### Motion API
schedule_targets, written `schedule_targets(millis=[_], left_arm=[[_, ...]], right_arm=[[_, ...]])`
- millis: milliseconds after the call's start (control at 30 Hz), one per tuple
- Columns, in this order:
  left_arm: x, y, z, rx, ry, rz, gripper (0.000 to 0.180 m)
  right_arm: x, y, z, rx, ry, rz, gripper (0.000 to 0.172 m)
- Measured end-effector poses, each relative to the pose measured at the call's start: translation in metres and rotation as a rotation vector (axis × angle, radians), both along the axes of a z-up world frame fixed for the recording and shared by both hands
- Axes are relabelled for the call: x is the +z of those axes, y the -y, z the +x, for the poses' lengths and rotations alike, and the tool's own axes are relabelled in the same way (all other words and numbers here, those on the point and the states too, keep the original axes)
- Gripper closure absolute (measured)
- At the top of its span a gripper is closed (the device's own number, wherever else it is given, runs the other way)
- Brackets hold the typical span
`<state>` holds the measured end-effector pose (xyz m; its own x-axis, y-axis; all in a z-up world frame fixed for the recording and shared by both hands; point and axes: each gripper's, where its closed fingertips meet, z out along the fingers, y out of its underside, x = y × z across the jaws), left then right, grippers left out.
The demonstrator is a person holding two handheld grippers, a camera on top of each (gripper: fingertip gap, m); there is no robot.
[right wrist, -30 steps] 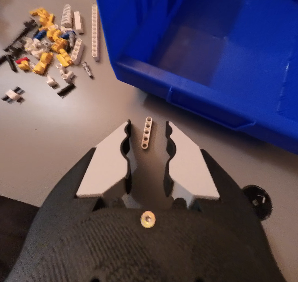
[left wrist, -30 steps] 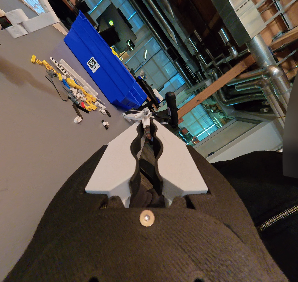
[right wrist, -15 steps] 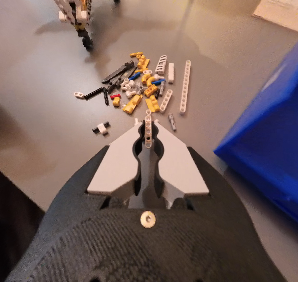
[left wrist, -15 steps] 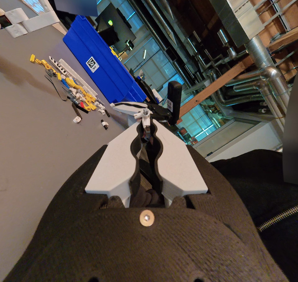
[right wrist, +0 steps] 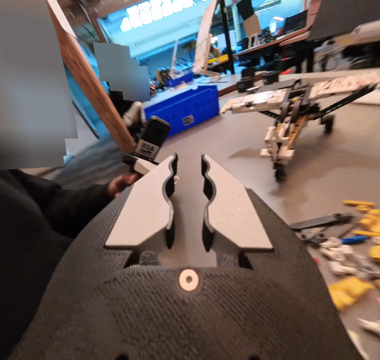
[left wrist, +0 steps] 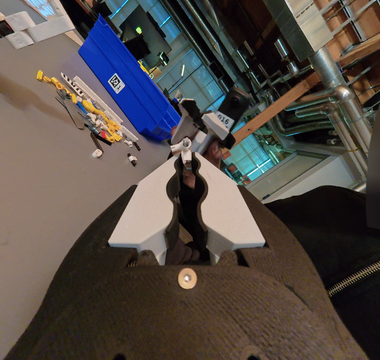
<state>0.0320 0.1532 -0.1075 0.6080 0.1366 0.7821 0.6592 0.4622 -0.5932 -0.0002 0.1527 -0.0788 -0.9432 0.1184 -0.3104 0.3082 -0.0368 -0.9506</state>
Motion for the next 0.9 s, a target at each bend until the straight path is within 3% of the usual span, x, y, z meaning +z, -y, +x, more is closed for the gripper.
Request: schedule_targets(millis=[167, 333, 500, 800, 900], left_arm=[[0.002, 0.001, 0.000, 0.006, -0.009, 0.010, 0.177], [0.004, 0.003, 0.000, 0.002, -0.008, 0.034, 0.177], [0.007, 0.002, 0.004, -0.038, -0.013, 0.059, 0.177], [0.010, 0.014, -0.005, 0.074, -0.028, 0.083, 0.173], [0.011, 0.011, -0.002, 0.042, -0.025, 0.086, 0.173]], right_arm=[[-0.009, 0.010, 0.017, 0.137, 0.232, -0.117, 0.147], [-0.024, 0.015, 0.024, 0.162, 0.230, -0.022, 0.147], [-0.018, 0.015, 0.030, 0.236, 0.291, -0.104, 0.167], [-0.019, 0.008, 0.029, 0.271, 0.383, -0.111, 0.170], [-0.018, 0.006, 0.029, 0.275, 0.391, -0.122, 0.170]])
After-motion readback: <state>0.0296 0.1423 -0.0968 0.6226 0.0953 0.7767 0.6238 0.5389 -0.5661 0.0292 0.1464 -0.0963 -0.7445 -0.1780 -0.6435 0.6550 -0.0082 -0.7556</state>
